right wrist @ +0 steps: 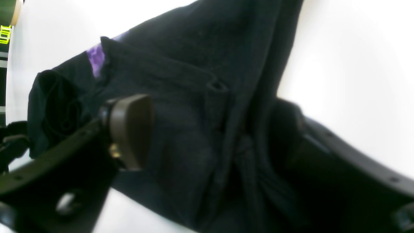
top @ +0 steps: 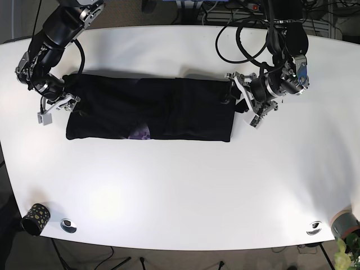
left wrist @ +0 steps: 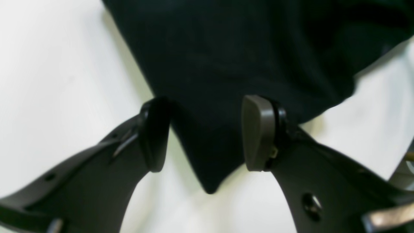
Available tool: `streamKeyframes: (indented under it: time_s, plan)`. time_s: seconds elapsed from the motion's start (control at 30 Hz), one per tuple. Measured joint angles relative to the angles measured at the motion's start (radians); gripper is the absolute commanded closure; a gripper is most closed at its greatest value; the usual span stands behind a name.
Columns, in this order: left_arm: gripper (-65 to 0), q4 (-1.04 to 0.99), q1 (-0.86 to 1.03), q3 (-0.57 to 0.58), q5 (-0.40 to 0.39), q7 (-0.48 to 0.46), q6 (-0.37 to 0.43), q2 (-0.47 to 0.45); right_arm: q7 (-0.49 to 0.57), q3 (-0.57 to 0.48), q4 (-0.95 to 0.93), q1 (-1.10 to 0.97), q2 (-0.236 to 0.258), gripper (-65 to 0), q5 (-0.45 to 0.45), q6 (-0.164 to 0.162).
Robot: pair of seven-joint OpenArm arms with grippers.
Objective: Fold the T-shirt properly
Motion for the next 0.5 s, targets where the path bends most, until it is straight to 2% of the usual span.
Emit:
streamKeyframes:
  time_s: [0.17, 0.23, 0.4, 0.5]
  plan:
    - [-31.7, -0.061, -0.035, 0.002, 0.016, -0.018, 0.000, 0.009, 0.004, -0.002, -0.001, -0.004, 0.001, -13.5, -0.030, -0.006]
    - [-31.7, -0.079, -0.037, 0.001, 0.034, -0.014, 0.000, 0.016, 0.005, -0.003, -0.003, -0.004, 0.001, -0.6, -0.034, -0.007]
    - [-31.7, -0.089, -0.046, 0.007, 0.053, -0.013, 0.000, 0.026, 0.003, -0.007, 0.027, -0.001, 0.014, 0.0, -0.038, -0.007]
    - [-31.7, -0.090, -0.049, 0.067, 0.091, -0.013, 0.002, 0.041, 0.003, -0.007, 0.118, -0.015, 0.027, 0.0, -0.042, -0.006]
